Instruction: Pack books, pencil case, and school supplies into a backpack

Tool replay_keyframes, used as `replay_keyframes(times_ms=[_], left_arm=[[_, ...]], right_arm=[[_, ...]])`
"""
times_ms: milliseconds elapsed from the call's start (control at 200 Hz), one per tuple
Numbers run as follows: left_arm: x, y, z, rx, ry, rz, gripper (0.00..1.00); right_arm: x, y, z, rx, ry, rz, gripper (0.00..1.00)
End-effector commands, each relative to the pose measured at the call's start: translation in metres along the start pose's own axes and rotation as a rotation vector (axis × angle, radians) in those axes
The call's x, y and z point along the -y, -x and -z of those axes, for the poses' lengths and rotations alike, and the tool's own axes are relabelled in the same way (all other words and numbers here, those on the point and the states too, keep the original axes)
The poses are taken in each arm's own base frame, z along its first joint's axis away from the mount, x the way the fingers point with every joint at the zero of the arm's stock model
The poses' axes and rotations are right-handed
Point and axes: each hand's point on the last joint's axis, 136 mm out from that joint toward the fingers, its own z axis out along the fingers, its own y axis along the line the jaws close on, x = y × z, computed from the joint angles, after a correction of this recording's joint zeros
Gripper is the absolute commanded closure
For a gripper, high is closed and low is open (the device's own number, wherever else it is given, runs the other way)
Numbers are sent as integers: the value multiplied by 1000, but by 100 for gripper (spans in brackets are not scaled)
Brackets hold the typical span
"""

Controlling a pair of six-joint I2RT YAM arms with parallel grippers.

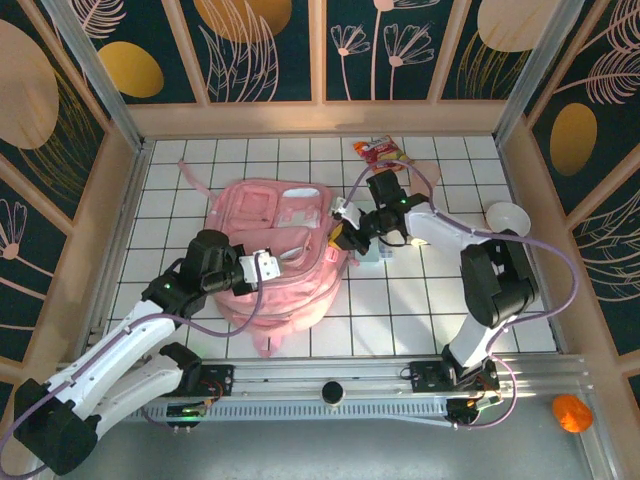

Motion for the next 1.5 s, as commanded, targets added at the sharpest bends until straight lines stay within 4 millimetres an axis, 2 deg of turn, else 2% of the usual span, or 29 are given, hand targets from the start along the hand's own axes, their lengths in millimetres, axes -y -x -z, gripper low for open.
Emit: replay_keyframes(times_ms=[0, 140, 280, 385, 485, 510, 761, 916, 1136, 1256, 1401, 1431, 1491], left_arm=[[-34, 12, 0, 24, 139, 24, 100], [-46, 16, -3, 39, 188, 105, 100], [-67, 1, -3, -35, 303, 179, 100], [-75, -9, 0, -87, 357, 215, 100], [-79, -8, 1, -84, 374, 251, 100], [-81, -7, 1, -78, 379, 263, 100], [-97, 9, -9, 2, 399, 442, 100], [-98, 11, -18, 13, 385, 455, 100], [-98, 25, -26, 67, 337, 476, 100], [-95, 35, -27, 116, 297, 479, 100], [-93, 46, -27, 165, 265, 475, 100], [-92, 48, -26, 172, 261, 470, 100], [-90, 49, -25, 177, 255, 446, 100]], right_arm=[[-27, 19, 9, 73, 69, -22, 100], [-38, 21, 4, 58, 87, -70, 100], [-39, 20, 8, 35, 50, -139, 100], [-38, 22, 13, 31, 24, -195, 100], [-48, 31, 18, 68, 65, -230, 100], [-57, 35, 14, 71, 88, -227, 100], [-94, 56, 6, 136, 132, -297, 100], [-112, 69, 2, 182, 140, -355, 100], [-136, 85, -22, 230, 146, -423, 100], [-142, 98, -29, 268, 122, -431, 100], [-144, 104, -34, 298, 108, -446, 100], [-147, 105, -34, 299, 110, -440, 98], [-148, 104, -31, 289, 99, -422, 88]])
